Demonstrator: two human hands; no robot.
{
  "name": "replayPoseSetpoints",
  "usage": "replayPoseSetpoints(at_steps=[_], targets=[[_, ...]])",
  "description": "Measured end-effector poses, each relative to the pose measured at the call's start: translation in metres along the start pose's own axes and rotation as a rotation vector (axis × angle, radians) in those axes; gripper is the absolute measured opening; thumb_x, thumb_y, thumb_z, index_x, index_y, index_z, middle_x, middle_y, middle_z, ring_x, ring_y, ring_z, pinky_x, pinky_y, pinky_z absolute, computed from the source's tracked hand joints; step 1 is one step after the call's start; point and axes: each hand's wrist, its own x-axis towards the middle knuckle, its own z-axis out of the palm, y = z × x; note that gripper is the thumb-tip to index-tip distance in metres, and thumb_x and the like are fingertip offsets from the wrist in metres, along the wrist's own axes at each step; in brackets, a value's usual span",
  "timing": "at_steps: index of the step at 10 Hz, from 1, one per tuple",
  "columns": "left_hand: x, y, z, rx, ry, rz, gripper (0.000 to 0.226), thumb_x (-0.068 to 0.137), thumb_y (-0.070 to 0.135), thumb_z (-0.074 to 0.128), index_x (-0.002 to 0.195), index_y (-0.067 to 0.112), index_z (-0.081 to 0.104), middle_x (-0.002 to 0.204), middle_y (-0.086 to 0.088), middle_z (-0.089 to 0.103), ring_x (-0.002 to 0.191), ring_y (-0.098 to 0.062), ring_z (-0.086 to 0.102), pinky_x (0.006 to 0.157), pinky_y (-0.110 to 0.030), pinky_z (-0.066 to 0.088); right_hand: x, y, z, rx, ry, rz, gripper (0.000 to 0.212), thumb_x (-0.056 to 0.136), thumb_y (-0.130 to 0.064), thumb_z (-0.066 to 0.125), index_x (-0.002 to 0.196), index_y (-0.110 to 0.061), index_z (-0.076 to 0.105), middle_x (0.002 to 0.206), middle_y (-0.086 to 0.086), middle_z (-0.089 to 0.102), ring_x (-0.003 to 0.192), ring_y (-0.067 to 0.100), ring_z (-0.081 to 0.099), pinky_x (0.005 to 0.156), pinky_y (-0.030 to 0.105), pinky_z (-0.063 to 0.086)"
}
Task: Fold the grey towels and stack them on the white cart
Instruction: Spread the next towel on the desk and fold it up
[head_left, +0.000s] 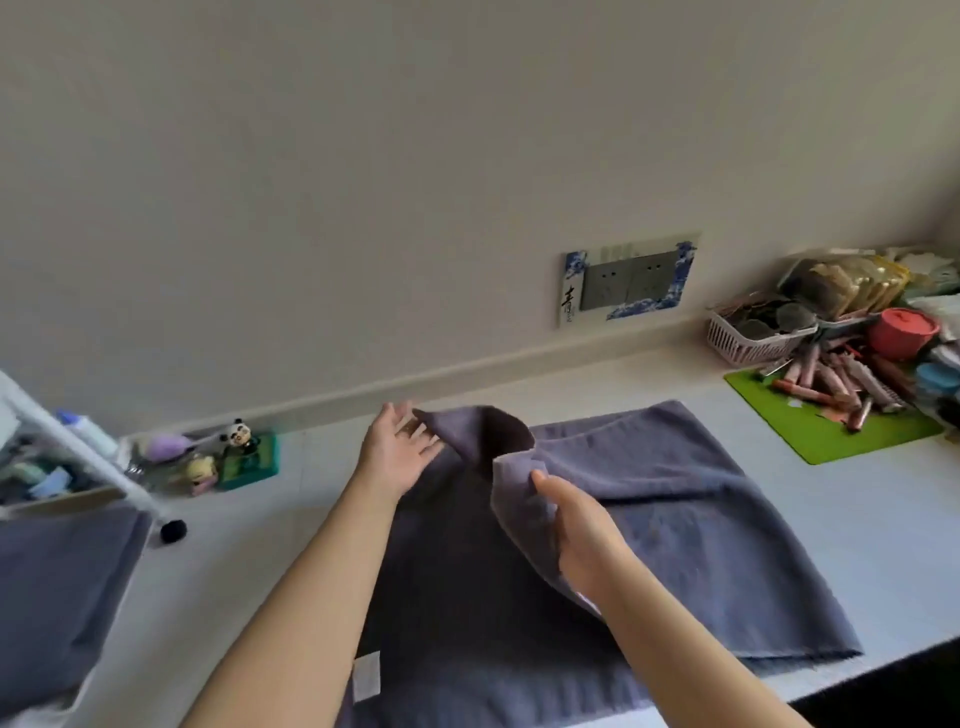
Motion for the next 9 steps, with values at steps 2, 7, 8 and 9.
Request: replayPoseSetpoints(at_steps=[2,7,8,9], targets=[[-0.040,-0.040,-0.115,0.347,0.120,-0.282,0.052,0.098,0.048,0.035,0.137,0.014,0.043,0.135,-0.015,0.050,0.112,-0.032,0.057,0.084,-0.050,0.047,0.051,0.077,-0.045,-1.127,-0.037,-0.223,0.023,0.089,-0.026,0.062,0.069,-0.014,0.061,0.070,0.004,0.057,0.074,0.018,0.052,0.071,0.028,0.039],[-0.081,-0.107,-0.150,0.598,0.040,-0.475,0.059,0.072,0.050,0.076,0.114,0.009,0.066,0.113,-0.010,0.068,0.110,-0.027,0.061,0.101,-0.046,0.045,0.036,0.062,-0.092,-1.390,0.018,-0.248,0.041,0.101,-0.031,0.037,0.091,-0.012,0.072,0.090,0.009,0.072,0.078,0.016,0.061,0.069,0.023,0.048],[-0.086,-0.120,-0.149,0.635,0.236,-0.331,0.034,0.089,0.024,0.064,0.114,0.001,0.062,0.108,-0.012,0.068,0.104,-0.029,0.063,0.096,-0.043,0.048,0.038,0.054,-0.111,-1.342,0.122,-0.211,0.037,0.101,-0.030,0.038,0.097,-0.009,0.069,0.080,0.005,0.063,0.065,0.015,0.053,0.059,0.023,0.043],[-0.091,-0.120,-0.137,0.581,0.307,-0.250,0.019,0.095,0.029,0.055,0.108,0.016,0.059,0.113,-0.004,0.062,0.106,-0.024,0.058,0.098,-0.040,0.047,0.040,0.047,-0.130,-1.311,0.280,-0.225,0.031,0.099,-0.030,0.039,0.107,-0.010,0.062,0.073,0.007,0.053,0.053,0.017,0.050,0.048,0.022,0.041]])
